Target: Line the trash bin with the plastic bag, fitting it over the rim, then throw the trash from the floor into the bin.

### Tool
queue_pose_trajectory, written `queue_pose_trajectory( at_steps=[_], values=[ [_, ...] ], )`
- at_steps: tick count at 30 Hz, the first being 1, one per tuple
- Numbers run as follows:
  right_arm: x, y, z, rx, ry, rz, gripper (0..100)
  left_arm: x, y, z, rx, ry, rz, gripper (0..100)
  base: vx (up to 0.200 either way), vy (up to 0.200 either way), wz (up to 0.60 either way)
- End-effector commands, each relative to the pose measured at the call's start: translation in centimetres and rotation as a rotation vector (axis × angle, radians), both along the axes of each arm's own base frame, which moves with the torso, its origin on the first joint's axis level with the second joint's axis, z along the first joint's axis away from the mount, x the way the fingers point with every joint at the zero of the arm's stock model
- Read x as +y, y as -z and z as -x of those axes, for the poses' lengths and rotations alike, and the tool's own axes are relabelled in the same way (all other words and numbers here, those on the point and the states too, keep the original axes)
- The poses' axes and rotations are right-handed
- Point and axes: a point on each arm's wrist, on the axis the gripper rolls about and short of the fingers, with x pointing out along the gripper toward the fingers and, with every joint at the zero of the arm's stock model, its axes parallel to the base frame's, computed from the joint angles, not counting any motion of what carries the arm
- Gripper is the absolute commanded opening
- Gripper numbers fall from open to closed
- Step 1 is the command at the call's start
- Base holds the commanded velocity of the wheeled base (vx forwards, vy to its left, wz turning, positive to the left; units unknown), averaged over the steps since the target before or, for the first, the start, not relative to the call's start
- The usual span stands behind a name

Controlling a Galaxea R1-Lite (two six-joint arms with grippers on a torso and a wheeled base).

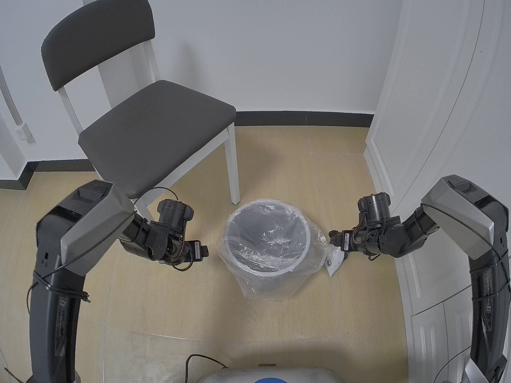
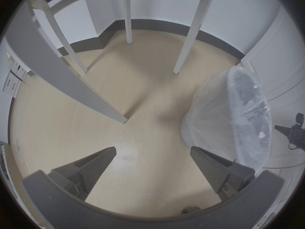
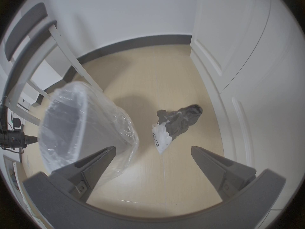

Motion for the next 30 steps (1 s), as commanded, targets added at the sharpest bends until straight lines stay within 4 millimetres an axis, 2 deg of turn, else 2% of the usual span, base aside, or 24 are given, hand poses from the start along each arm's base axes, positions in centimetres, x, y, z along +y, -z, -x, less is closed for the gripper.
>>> queue_pose_trajectory(
  at_steps=[1, 3, 4, 7, 10, 11, 13, 15, 22, 23, 26, 30],
  values=[
    [3.1, -7.2, 4.6, -0.166, -0.088, -0.058, 100, -0.3, -7.0, 4.4, -0.139, 0.041, 0.046, 100, 0.000, 0.000, 0.00],
    [3.1, -7.2, 4.6, -0.166, -0.088, -0.058, 100, -0.3, -7.0, 4.4, -0.139, 0.041, 0.046, 100, 0.000, 0.000, 0.00],
    [6.3, -8.5, 6.4, -0.189, -0.159, -0.051, 100, 0.2, -8.2, 6.7, -0.161, 0.065, 0.071, 100, 0.000, 0.000, 0.00],
    [9.2, -8.6, 7.8, -0.199, -0.262, -0.011, 100, 0.8, -9.3, 8.8, -0.211, 0.077, 0.092, 100, 0.000, 0.000, 0.00],
    [9.9, -8.4, 8.0, -0.201, -0.301, 0.018, 100, 1.0, -9.5, 9.3, -0.226, 0.079, 0.096, 100, 0.000, 0.000, 0.00],
    [11.7, -6.7, 8.4, -0.192, -0.401, 0.106, 100, 1.7, -9.9, 10.4, -0.273, 0.071, 0.103, 100, 0.000, 0.000, 0.00],
    [12.4, -6.2, 8.2, -0.194, -0.430, 0.131, 100, 2.0, -10.0, 10.7, -0.288, 0.073, 0.099, 100, 0.000, 0.000, 0.00],
    [13.8, -4.8, 7.8, -0.195, -0.477, 0.173, 100, 3.0, -10.8, 11.7, -0.352, 0.088, 0.073, 100, 0.000, 0.000, 0.00],
    [16.2, -2.6, 6.9, -0.208, -0.565, 0.227, 100, 3.7, -12.1, 13.8, -0.468, 0.138, 0.095, 100, 0.000, 0.000, 0.00],
    [17.0, -1.9, 6.8, -0.201, -0.582, 0.234, 100, 3.9, -12.2, 14.1, -0.490, 0.140, 0.103, 100, 0.000, 0.000, 0.00],
    [17.9, -0.4, 6.0, -0.180, -0.601, 0.233, 100, 4.1, -12.2, 14.1, -0.515, 0.136, 0.097, 100, 0.000, 0.000, 0.00],
    [18.2, 1.0, 5.4, -0.168, -0.617, 0.221, 100, 5.3, -12.7, 14.3, -0.539, 0.111, 0.090, 100, 0.000, 0.000, 0.00]
  ],
)
